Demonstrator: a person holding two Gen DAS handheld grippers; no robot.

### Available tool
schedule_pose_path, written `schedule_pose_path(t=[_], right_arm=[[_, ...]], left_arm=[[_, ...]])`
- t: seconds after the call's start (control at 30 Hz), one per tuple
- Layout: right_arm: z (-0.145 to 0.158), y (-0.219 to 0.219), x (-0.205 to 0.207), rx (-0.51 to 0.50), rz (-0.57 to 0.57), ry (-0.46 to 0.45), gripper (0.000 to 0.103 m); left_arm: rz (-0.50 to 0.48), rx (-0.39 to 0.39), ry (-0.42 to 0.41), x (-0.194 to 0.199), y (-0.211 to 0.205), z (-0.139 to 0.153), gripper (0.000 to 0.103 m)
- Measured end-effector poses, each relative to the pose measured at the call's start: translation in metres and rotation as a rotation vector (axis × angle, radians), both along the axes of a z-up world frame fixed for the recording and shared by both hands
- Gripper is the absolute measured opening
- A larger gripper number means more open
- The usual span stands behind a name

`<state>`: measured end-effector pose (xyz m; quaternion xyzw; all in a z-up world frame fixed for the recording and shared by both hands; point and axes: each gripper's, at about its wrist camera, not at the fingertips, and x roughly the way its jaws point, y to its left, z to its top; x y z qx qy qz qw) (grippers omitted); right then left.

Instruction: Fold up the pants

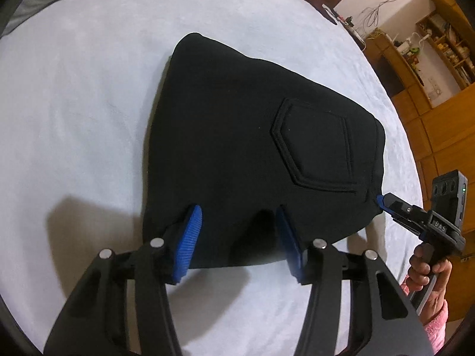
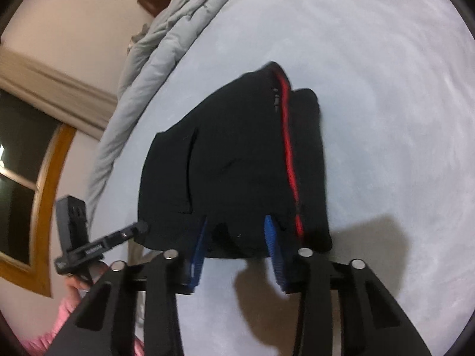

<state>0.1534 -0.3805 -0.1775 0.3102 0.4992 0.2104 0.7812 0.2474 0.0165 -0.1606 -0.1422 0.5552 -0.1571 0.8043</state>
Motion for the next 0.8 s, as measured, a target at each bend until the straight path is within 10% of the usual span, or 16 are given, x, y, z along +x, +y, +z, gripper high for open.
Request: schedule_pose_path(t=[0.1, 0.27, 0.37, 0.8], right_arm=[[0.008, 0.004, -0.004, -0.020, -0.020, -0.002, 0.038], [0.048, 0.024, -0.025, -0.202, -0.076, -0.033, 0.088], [0.063, 0.047, -0.033, -0.420, -0.107, -0.028, 0.100], [0.044, 0.075, -0.041, -0.600, -0.099, 0.042, 0.099]], left_arm=[[0.004, 0.022, -0.015, -0.006, -0.003, 0.007, 0.052], [0.074, 0.076, -0.054, -0.029, -0.006, 0.033, 0.090], [0.100, 0.106, -0.061, -0.042, -0.006, 0.038, 0.091], [0.071, 0.273, -0.070, -0.052, -0.017, 0.029, 0.091]])
